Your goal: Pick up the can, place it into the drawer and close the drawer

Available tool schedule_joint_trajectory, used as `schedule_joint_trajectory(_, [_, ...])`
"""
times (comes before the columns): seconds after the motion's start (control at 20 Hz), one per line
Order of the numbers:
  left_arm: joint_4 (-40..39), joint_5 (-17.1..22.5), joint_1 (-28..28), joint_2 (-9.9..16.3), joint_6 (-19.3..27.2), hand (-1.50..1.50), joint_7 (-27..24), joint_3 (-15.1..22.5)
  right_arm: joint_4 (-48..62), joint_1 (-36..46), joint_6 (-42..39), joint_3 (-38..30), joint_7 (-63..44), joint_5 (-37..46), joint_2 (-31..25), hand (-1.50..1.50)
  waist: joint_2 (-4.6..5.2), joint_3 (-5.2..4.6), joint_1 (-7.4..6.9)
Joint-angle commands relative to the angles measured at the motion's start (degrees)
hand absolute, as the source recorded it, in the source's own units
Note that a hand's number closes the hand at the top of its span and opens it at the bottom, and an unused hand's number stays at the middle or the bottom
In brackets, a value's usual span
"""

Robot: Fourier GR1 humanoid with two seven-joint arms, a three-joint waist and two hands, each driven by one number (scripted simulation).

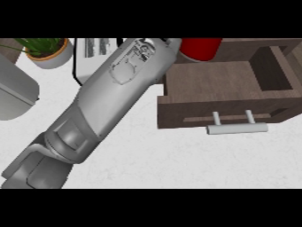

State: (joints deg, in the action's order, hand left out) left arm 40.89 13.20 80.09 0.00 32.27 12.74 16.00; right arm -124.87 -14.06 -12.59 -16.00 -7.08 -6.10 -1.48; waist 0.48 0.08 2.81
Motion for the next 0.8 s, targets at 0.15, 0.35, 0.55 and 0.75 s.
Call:
schedule_joint_trajectory(0.15, [-9.59, 5.43, 5.19, 0.00, 1.35, 1.50, -4.18, 3.99, 2.38, 1.09, -1.68, -1.28, 1.68, -1.17, -1.58, -1.50, 0.34, 0.07, 1.50])
schedule_joint_trajectory(0.35, [-12.45, 8.98, 5.87, 0.00, 1.47, 1.50, -5.10, 5.79, 4.65, 4.34, -0.64, -1.57, 1.17, -0.93, -2.03, -1.50, 0.57, 0.09, 1.76])
schedule_joint_trajectory(0.55, [-15.94, 9.83, 7.13, 0.00, 0.37, 1.50, -7.64, 7.10, 4.66, 5.45, 0.40, 1.16, 0.14, 1.39, -0.76, -1.50, 0.82, 0.08, 1.81])
schedule_joint_trajectory(0.75, [-15.42, 11.71, 5.33, 0.00, 5.14, 1.50, -8.77, 12.24, 3.97, 7.40, 2.77, 3.14, -1.19, 3.88, 0.63, -1.50, 0.79, 0.08, 2.39])
